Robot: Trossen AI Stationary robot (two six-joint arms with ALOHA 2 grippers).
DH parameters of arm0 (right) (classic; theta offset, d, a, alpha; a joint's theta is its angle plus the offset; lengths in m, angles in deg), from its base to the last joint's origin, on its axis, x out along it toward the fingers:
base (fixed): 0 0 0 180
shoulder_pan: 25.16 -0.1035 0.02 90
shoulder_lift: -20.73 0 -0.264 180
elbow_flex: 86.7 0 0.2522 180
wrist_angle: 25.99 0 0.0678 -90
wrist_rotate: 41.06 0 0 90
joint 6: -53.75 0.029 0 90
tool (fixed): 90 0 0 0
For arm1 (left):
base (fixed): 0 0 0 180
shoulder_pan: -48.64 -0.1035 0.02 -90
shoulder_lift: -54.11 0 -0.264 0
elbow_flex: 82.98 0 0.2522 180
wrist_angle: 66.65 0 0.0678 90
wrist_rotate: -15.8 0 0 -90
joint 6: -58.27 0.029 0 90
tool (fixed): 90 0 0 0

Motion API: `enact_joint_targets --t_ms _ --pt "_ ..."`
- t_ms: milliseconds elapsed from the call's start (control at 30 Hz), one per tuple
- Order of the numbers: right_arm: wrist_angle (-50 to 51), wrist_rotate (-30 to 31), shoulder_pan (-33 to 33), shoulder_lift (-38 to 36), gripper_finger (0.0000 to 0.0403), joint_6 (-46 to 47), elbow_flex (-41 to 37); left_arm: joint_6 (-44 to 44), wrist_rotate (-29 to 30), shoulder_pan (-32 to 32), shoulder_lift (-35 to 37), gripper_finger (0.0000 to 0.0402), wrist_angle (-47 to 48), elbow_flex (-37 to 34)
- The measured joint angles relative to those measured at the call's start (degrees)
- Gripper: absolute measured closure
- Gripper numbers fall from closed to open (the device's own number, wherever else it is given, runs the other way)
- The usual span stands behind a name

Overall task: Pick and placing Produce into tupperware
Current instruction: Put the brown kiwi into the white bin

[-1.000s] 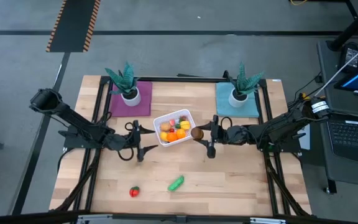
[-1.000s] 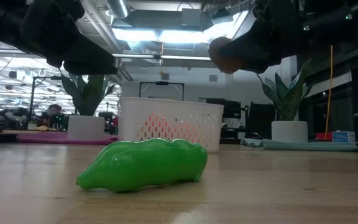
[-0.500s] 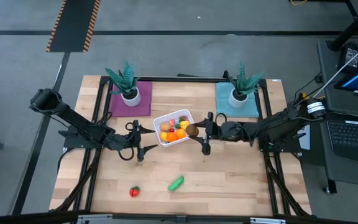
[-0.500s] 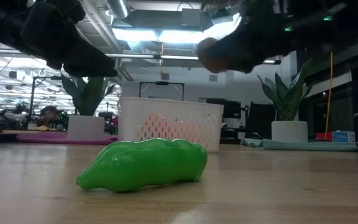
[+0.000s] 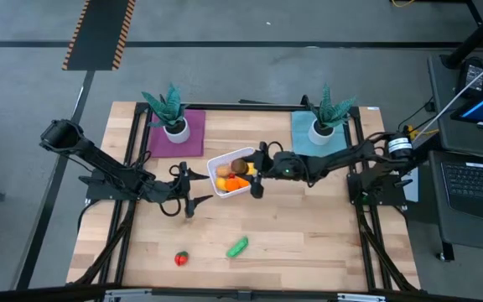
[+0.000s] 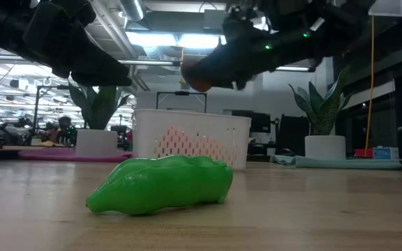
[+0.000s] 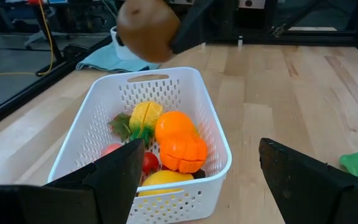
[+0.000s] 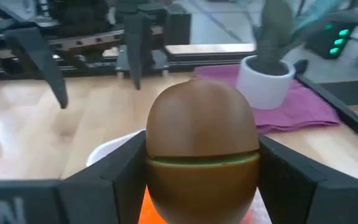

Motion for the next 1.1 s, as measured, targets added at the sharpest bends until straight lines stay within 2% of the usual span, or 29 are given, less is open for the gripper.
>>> enact_joint_targets --t_ms 133,333,433,533,833,1100 --pt "9.74 -2.85 0.73 0.16 0.0158 0.84 4.50 0.00 0.00 0.00 0.00 0.0093 -0.01 0.00" --pt "27.61 -3.30 1.28 0.16 0.0158 1.75 11.50 0.00 0.00 0.00 0.00 0.0093 -0.02 0.00" --pt "33.62 -3.87 1.93 0.16 0.0158 2.48 13.75 0.00 0.00 0.00 0.00 0.0093 -0.02 0.00" --pt "38.74 -7.16 3.08 0.16 0.0158 3.78 15.50 -0.01 0.00 0.00 0.00 0.0093 -0.02 0.00" --pt "45.47 -8.76 3.98 0.18 0.0158 4.60 18.55 0.00 0.00 0.00 0.00 0.0093 0.00 0.00" --pt "45.93 -8.75 3.98 0.52 0.0158 3.23 18.54 0.00 -0.01 0.00 0.00 0.0093 0.02 0.00"
